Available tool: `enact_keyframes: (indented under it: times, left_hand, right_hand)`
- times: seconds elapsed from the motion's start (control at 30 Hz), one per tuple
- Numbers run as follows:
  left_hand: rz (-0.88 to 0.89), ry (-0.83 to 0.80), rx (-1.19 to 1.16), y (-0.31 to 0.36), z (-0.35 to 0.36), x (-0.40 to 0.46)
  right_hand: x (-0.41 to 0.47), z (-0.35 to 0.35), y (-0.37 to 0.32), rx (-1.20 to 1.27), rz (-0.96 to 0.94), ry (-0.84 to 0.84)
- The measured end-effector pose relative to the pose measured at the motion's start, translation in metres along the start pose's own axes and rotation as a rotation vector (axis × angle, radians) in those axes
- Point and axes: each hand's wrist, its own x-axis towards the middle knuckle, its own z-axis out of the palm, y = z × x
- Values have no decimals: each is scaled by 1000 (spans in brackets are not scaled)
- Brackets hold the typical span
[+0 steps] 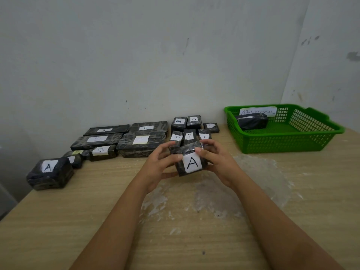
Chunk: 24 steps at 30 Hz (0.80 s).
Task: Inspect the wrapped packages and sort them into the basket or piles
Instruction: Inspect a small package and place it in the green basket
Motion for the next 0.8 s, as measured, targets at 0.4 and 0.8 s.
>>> enact_keyframes:
  times: [0.4,0.8]
  left_hand:
    - [-41,153,-30,-4,4,5]
    - [38,172,17,1,19,4]
  right_hand:
    - [1,4,6,-67,141,-78]
    - [-8,2,-13,-55,130,-28]
